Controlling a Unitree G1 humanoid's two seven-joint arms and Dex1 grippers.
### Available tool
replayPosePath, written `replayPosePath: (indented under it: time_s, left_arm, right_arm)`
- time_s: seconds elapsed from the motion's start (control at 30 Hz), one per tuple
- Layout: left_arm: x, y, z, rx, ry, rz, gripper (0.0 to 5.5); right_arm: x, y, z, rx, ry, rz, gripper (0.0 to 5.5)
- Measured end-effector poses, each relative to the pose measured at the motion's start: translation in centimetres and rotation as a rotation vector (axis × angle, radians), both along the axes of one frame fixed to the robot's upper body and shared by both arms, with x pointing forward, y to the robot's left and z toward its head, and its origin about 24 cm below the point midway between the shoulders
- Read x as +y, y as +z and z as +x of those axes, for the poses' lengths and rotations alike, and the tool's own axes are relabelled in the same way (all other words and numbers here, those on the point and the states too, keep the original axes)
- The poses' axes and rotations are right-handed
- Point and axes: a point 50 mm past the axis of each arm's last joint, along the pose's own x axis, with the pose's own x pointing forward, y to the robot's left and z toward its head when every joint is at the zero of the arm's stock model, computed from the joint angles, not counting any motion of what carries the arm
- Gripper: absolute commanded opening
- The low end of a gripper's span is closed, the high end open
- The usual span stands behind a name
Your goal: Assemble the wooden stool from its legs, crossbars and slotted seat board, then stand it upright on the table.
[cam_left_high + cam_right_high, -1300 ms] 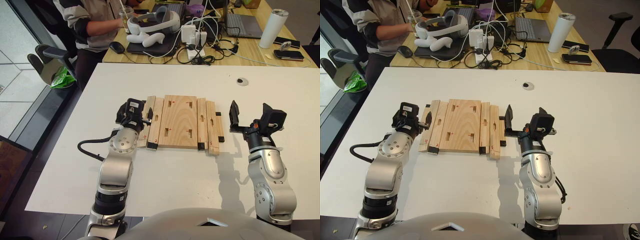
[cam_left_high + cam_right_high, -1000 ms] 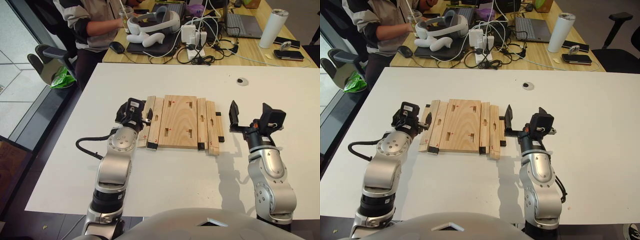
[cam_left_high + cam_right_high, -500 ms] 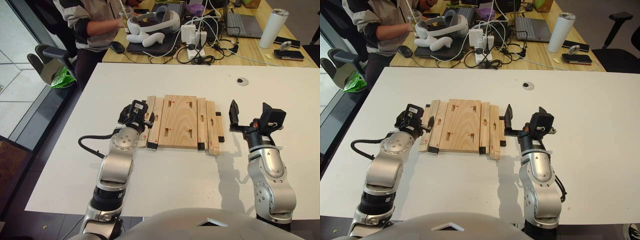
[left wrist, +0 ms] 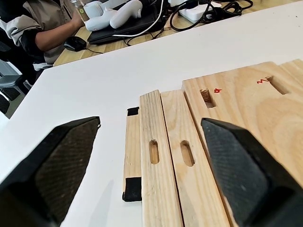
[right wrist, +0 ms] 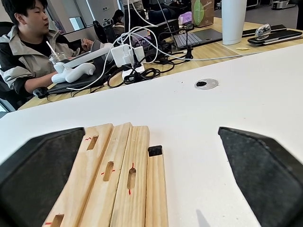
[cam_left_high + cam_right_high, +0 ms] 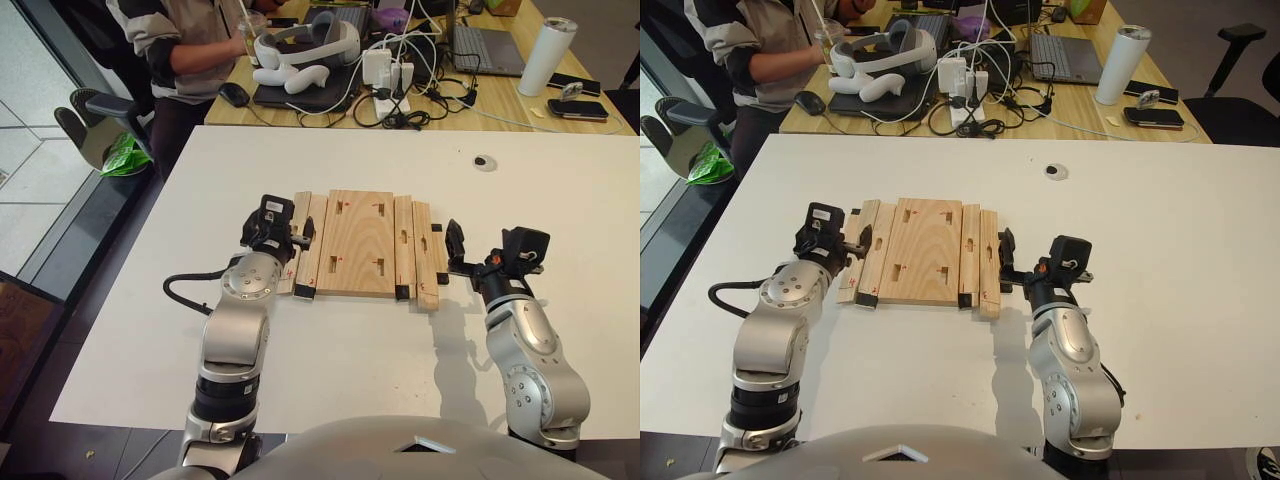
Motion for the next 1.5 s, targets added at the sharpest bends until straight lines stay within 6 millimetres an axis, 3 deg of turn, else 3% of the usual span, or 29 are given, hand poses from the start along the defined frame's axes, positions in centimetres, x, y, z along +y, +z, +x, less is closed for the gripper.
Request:
replayPosePath:
  time_s: [0.3,0.53,0.83,1.1,1.3,1.5]
  left_arm:
    - [0.3,0.1,0.0,-0.005,0.024,-0.010,3.98]
    - [2.0,0.1,0.3,0.002,0.067,0.030,3.98]
    - [3.6,0.6,0.9,-0.016,0.157,-0.005,3.98]
    - [2.9,-2.6,1.3,0.271,0.007,-0.018,3.98]
    - [5.7,-1.0,4.0,0.153,0.101,0.147,3.98]
    - [5.1,-3.6,4.1,0.233,0.051,0.180,3.98]
  right_arm:
    - [0.1,-0.1,0.0,0.004,0.005,-0.009,5.28]
    - [-2.4,-2.3,-1.1,0.285,0.004,-0.273,5.28]
    - [-3.5,-1.3,-3.2,0.456,0.282,-0.391,5.28]
    - [-0.9,2.8,0.0,0.068,0.114,-0.122,5.28]
    - [0.2,4.5,0.6,-0.054,0.088,-0.036,5.28]
    - [0.5,5.3,1.1,-0.099,0.096,-0.022,5.28]
